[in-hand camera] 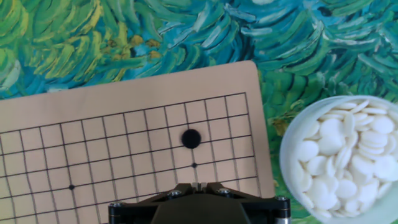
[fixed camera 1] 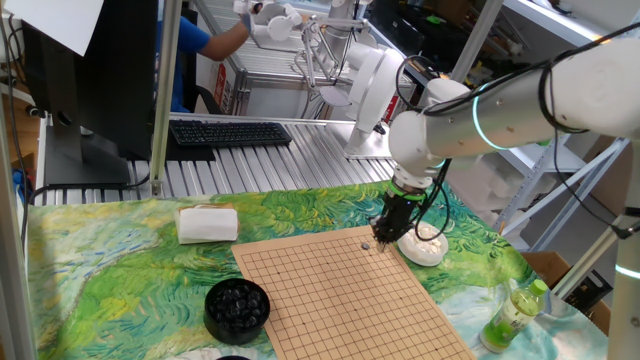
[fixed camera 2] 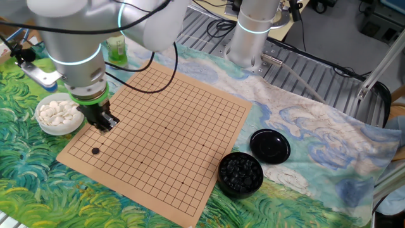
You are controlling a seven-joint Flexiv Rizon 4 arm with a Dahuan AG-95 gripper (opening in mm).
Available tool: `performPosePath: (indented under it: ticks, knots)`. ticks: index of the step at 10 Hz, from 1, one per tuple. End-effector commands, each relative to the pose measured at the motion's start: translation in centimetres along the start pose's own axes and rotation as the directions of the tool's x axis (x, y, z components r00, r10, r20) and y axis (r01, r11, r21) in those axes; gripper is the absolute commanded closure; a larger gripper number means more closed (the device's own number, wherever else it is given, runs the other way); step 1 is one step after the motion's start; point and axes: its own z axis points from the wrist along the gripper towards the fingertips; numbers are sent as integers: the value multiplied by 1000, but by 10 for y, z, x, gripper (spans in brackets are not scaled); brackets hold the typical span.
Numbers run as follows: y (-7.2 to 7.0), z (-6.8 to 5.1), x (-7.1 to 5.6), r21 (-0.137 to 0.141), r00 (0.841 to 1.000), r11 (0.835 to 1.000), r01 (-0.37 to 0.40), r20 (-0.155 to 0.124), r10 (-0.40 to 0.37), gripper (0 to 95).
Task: Play the first move as black on the 3-4 point in the upper right corner of the Go board
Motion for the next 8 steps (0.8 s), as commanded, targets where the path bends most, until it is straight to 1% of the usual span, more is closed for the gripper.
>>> performPosePath:
  ticks: [1, 3, 4, 5, 7, 8]
  knots:
    - [-4, -5, 8, 9, 1000, 1000, 5, 5, -5, 950]
    - [-9, -10, 13, 14, 1000, 1000, 5, -2, -5, 950]
    - [-14, -13, 17, 31, 1000, 1000, 0, -3, 0, 950]
    - [-17, -15, 20, 37, 1000, 999, -17, -13, 18, 950]
    - [-24, -19, 27, 40, 995, 996, -81, -58, 84, 950]
    - [-24, -18, 26, 43, 992, 994, -105, -65, 108, 950]
